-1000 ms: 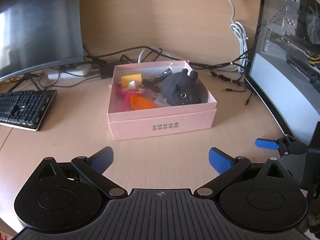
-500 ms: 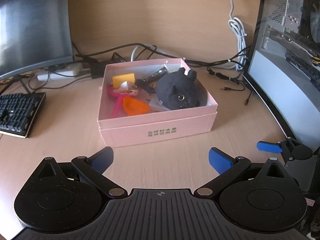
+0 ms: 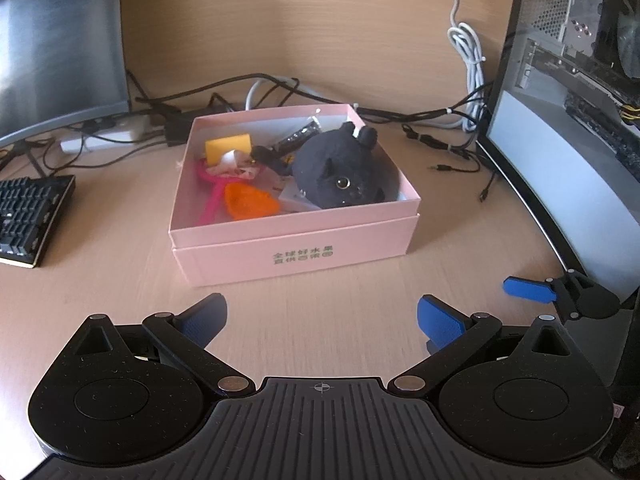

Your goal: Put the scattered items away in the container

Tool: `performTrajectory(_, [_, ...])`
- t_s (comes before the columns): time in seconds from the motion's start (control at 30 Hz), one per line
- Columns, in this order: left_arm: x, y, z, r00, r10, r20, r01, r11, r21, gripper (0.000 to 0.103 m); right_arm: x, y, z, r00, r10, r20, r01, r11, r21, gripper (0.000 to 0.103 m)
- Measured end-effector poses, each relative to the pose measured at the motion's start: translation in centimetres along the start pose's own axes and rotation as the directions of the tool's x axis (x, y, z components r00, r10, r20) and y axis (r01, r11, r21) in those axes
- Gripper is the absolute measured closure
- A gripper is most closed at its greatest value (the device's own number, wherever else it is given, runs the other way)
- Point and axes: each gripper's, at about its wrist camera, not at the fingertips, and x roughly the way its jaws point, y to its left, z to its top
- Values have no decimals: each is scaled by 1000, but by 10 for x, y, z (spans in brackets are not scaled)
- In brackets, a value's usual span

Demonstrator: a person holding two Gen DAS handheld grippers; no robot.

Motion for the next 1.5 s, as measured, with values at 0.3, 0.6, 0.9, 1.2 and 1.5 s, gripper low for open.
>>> performTrajectory(0.3, [0,-1,0,1000,4,1,-4,1000,3,0,1,0,1,1000,-2,0,2,1000,3,0])
performTrajectory(0.6, [-1,-1,1,1000,11,-2,-11,1000,6,0,1,-1,1,1000,-2,0,2,1000,3,0])
performTrajectory(0.9, [-3,-1,-1,1000,18,3,-18,1000,9,0,1,-1,1,1000,-1,0,1,1000,3,0])
performTrajectory(1.2, [-3,0,-3,1000,15,-3,-15,1000,7,0,2,-1,1,1000,-1,0,1,1000,3,0])
performTrajectory(1.5, [-3,0,-4,1000,16,-2,-16,1000,8,0,2,-1,1,1000,-1,0,1,1000,3,0])
